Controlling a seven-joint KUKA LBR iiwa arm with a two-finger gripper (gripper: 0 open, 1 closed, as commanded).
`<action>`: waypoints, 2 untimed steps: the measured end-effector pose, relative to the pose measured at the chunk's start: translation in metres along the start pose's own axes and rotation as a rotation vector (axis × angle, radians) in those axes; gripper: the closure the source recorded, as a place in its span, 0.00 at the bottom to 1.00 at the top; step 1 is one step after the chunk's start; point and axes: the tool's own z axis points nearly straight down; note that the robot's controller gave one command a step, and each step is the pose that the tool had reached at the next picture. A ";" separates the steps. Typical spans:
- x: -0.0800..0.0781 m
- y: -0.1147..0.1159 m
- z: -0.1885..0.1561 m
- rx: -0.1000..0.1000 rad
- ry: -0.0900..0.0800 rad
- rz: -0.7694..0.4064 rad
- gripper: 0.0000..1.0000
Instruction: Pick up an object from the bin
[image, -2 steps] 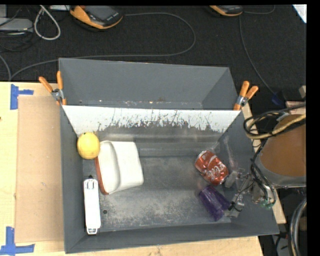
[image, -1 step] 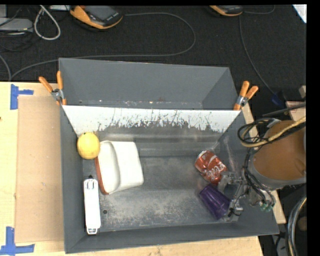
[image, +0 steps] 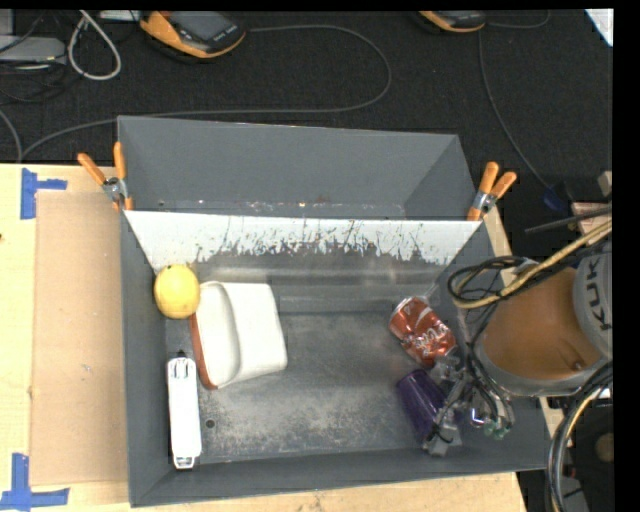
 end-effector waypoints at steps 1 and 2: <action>-0.009 -0.008 -0.001 -0.001 0.001 -0.035 1.00; -0.010 -0.008 -0.001 -0.001 0.001 -0.037 1.00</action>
Offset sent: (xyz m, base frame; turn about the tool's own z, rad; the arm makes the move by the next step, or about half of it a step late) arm 0.0000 0.0000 0.0000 0.0000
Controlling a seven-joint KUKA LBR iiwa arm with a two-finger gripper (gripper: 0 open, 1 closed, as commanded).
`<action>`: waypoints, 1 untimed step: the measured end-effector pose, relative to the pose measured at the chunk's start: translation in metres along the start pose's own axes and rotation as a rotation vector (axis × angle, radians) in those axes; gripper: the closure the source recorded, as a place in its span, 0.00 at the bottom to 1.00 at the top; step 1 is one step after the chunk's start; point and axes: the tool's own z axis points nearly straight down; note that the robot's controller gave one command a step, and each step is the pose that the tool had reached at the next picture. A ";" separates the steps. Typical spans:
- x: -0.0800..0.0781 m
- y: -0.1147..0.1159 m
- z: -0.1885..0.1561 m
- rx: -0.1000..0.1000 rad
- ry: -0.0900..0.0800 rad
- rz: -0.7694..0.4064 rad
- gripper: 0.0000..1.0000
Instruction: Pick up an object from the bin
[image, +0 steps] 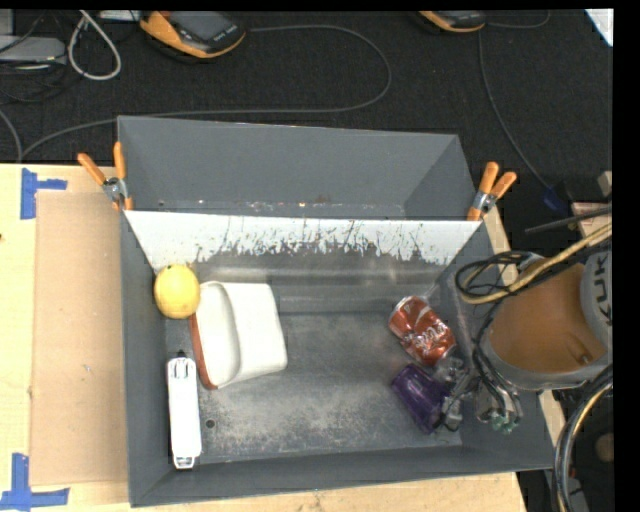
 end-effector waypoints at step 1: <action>0.000 0.000 -0.001 0.000 0.001 -0.001 1.00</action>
Offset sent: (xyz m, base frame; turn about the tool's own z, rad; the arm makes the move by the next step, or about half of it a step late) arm -0.0001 0.0003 0.0251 -0.0007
